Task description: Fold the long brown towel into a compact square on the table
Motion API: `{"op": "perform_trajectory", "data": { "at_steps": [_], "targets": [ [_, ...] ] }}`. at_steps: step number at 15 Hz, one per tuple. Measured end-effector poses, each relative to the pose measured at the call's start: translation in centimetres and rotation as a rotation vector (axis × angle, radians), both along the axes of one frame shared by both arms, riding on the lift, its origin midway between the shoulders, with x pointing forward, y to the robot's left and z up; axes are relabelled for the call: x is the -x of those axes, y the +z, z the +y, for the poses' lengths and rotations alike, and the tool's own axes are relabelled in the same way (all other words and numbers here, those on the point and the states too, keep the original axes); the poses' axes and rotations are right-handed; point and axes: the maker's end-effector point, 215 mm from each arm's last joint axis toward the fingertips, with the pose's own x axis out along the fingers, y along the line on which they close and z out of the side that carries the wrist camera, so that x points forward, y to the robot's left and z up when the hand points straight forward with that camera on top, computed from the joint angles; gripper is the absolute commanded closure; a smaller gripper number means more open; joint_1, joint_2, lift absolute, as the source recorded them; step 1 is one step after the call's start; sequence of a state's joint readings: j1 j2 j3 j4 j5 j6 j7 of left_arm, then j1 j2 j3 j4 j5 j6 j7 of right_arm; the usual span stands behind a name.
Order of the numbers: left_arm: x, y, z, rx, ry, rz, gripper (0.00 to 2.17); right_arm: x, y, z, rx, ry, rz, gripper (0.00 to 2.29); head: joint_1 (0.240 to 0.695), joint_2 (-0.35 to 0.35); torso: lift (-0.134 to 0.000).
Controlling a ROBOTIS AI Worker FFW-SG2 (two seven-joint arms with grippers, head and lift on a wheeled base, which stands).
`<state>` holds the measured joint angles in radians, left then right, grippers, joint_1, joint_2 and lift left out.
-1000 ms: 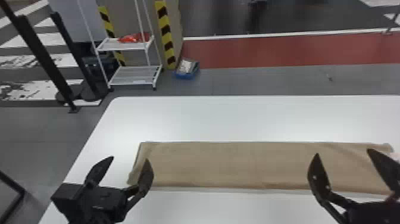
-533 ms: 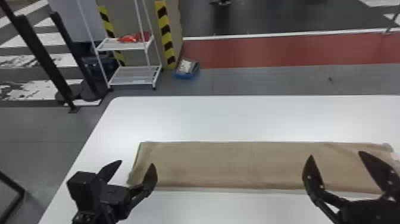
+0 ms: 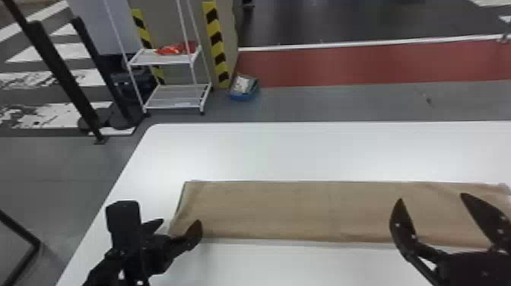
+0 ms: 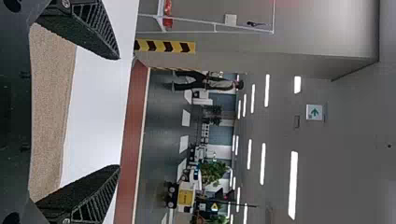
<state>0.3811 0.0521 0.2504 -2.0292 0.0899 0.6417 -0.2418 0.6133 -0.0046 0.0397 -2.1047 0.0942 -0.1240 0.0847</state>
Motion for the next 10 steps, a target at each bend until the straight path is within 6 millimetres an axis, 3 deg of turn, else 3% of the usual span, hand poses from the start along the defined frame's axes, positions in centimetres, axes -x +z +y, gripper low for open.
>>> {"op": "perform_trajectory", "data": {
  "at_steps": [2,3,5,6,7,10],
  "targets": [
    [-0.5,-0.6,0.7,0.007,0.016,0.023,0.17,-0.4,-0.2,0.0,0.004,0.001,0.005,0.04,0.695,0.184,-0.125],
    [-0.6,-0.8,0.7,0.013,0.018,0.034,0.36,-0.5,-0.3,0.0,0.004,0.000,0.009,0.04,0.695,0.185,-0.125],
    [-0.8,-1.2,0.4,0.027,0.007,0.050,1.12,-0.6,-0.6,0.0,0.003,-0.001,0.020,0.04,0.695,0.181,-0.125],
    [-0.9,-1.0,-0.1,0.041,-0.018,0.042,1.71,-0.7,-0.8,-0.1,0.004,-0.002,0.025,0.04,0.695,0.175,-0.125],
    [-1.1,-0.6,-0.4,0.049,-0.038,0.032,2.15,-0.8,-1.0,-0.1,0.004,-0.002,0.028,0.04,0.695,0.170,-0.125],
    [-1.3,0.4,0.2,0.033,-0.038,0.005,2.15,-1.0,-1.3,-0.1,0.003,-0.003,0.036,0.04,0.695,0.172,-0.125]
  ]
}}
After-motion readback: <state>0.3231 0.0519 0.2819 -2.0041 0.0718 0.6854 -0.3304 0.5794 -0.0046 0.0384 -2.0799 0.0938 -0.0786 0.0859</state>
